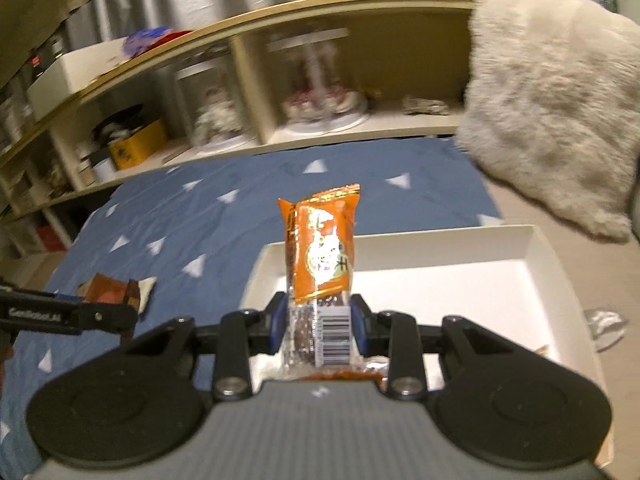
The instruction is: Organize snacks
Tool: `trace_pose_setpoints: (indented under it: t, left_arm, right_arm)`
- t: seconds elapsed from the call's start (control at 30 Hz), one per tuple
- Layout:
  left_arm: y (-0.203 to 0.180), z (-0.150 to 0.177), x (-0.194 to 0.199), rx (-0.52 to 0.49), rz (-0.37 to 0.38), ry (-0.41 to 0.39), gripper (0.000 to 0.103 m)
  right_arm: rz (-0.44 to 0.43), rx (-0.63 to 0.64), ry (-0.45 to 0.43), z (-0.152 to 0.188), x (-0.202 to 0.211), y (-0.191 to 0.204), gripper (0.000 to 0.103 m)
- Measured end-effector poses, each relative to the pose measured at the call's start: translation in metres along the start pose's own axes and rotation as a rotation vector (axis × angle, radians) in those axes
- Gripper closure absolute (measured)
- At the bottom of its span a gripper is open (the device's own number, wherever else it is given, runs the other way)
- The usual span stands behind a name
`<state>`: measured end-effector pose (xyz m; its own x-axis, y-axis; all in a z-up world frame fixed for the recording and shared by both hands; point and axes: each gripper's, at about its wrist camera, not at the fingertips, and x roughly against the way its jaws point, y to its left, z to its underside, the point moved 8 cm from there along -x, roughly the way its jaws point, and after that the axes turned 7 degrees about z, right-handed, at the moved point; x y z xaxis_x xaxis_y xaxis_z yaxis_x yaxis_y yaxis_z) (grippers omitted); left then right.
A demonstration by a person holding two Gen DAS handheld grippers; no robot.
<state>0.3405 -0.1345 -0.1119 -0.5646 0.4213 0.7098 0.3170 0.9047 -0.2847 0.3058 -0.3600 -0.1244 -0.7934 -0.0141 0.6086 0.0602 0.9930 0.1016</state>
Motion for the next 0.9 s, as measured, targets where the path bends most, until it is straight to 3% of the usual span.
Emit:
trace_pose_setpoints:
  t: [0.3,0.63,0.9]
  left_arm:
    - [-0.066,-0.022,-0.045,-0.079,0.063,0.027,0.042]
    - [-0.098,-0.024,-0.100,-0.125,0.108,0.091,0.042]
    - [-0.100,-0.023,-0.135,-0.138,0.122,0.141,0.042]
  right_arm:
    - [0.132,-0.119,0.003,-0.002,-0.024,-0.078,0.065]
    - [0.249,-0.308,0.087,0.015,-0.067,-0.140,0.065]
    - [0.231,-0.456,0.083,0.016,-0.097,-0.159,0.062]
